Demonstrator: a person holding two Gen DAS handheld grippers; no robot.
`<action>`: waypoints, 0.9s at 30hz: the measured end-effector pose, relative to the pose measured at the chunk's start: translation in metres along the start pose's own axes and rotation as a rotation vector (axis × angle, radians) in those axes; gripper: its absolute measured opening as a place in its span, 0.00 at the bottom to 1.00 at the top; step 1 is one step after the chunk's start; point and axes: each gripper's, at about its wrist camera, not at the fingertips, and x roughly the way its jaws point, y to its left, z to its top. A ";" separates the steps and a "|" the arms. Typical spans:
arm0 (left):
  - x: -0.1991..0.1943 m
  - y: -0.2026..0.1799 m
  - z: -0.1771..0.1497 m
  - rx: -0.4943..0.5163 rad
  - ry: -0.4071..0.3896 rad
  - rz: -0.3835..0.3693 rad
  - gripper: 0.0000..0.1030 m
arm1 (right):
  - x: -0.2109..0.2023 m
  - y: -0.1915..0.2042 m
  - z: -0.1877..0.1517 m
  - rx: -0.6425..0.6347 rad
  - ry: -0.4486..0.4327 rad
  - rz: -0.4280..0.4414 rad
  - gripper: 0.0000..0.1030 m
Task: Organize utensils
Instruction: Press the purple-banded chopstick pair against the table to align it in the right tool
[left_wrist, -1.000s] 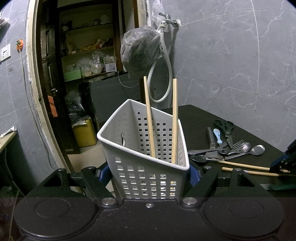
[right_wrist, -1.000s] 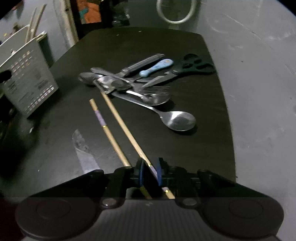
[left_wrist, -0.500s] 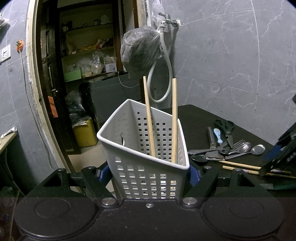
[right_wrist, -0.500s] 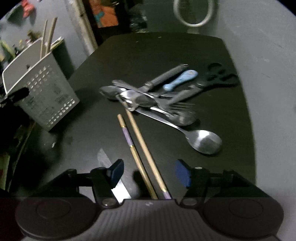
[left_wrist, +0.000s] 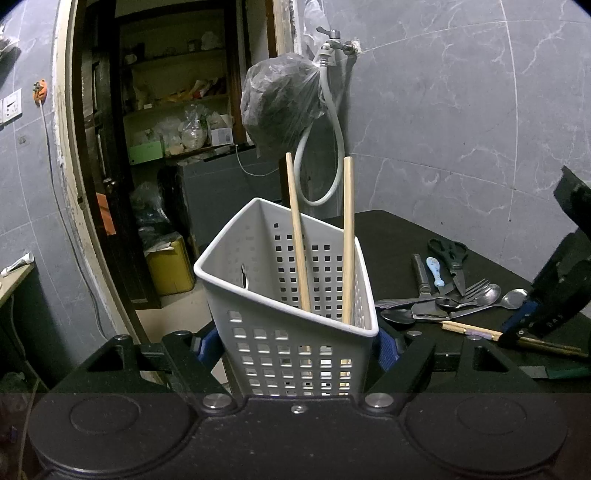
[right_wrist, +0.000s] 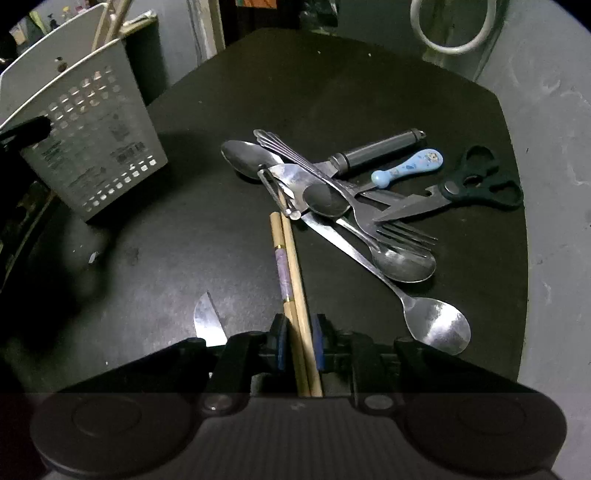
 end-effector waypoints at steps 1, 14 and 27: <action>0.000 0.000 0.000 0.000 0.001 0.000 0.77 | 0.001 0.001 0.002 -0.005 0.004 0.002 0.23; 0.000 0.000 0.000 0.000 0.000 -0.002 0.77 | 0.010 0.010 0.019 -0.042 0.009 -0.003 0.13; 0.000 0.001 0.000 -0.002 0.001 -0.002 0.77 | 0.010 0.016 0.016 -0.110 0.032 0.005 0.14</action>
